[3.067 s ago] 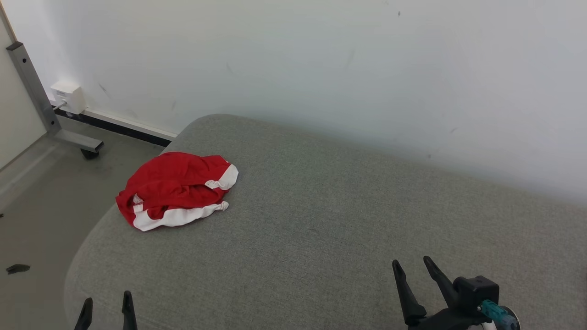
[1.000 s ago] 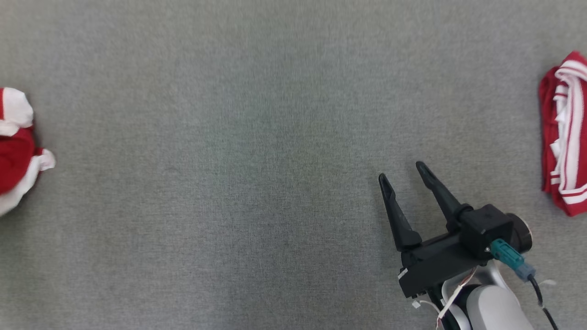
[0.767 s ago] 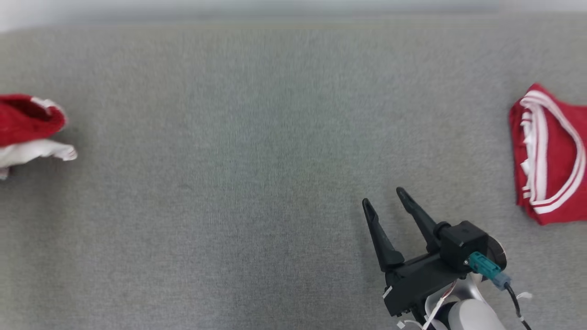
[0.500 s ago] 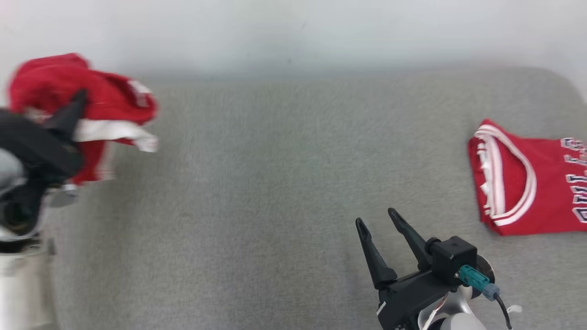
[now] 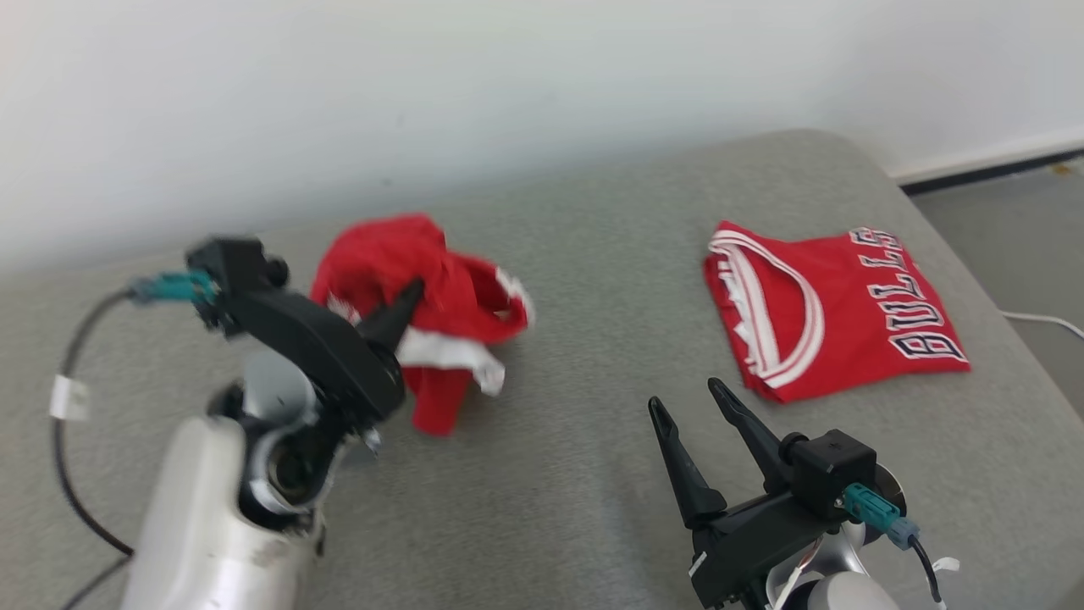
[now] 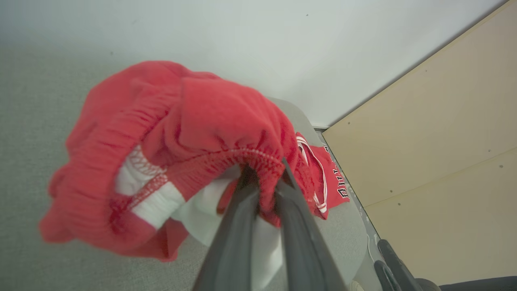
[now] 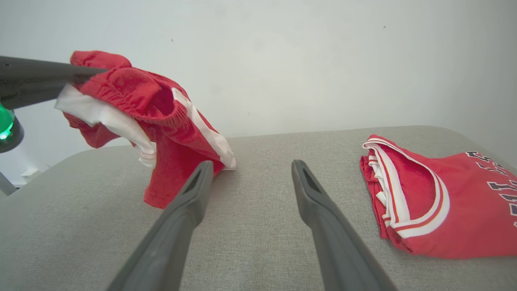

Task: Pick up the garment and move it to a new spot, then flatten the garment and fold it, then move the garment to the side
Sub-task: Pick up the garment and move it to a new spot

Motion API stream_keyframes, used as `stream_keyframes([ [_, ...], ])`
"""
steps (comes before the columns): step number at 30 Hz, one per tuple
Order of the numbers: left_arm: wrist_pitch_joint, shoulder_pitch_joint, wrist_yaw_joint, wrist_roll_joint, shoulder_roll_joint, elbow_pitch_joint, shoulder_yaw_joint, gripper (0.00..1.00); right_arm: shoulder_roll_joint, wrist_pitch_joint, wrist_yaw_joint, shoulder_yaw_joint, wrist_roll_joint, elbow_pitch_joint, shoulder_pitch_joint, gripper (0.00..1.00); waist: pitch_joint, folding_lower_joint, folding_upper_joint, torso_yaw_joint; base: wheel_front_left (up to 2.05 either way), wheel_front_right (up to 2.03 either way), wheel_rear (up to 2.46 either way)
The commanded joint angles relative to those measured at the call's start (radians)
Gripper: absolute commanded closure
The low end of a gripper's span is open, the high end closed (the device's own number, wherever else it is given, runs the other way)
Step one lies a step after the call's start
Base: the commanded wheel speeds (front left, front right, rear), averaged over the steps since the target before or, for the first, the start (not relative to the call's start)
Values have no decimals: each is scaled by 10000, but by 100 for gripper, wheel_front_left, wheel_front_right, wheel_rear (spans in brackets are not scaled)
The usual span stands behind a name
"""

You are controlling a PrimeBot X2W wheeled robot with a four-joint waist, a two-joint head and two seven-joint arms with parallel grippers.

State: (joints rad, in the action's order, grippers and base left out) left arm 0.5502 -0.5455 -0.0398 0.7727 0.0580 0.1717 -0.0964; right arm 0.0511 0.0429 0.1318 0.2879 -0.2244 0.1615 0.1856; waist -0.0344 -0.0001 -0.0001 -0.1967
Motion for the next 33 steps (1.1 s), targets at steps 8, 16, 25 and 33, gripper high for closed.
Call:
stream_keyframes([
  [8, -1636, 597, -42, -1200, 162, 2677, -1517, 87, -10, 82, -26, 44, -83, 49, 224, 0, -675, 1, 1, -1338, 0, 0, 0],
  [16, -4141, 694, 538, -2015, 168, 3632, -2016, 0, -7, 66, -26, -673, 170, 154, -79, 0, -218, 1, 1, -812, 0, 0, 0],
  [25, -7695, 1882, 577, -2362, 335, 2796, -1440, 0, -7, -148, -26, -1680, 581, -47, -563, 0, 643, 1, 1, 359, 0, 0, 0],
  [33, -8075, 3480, 301, -2577, 839, 2222, -975, 0, 53, -286, -26, -2163, 791, -54, -954, 0, 1106, 1, 1, 1048, 0, 0, 0],
])
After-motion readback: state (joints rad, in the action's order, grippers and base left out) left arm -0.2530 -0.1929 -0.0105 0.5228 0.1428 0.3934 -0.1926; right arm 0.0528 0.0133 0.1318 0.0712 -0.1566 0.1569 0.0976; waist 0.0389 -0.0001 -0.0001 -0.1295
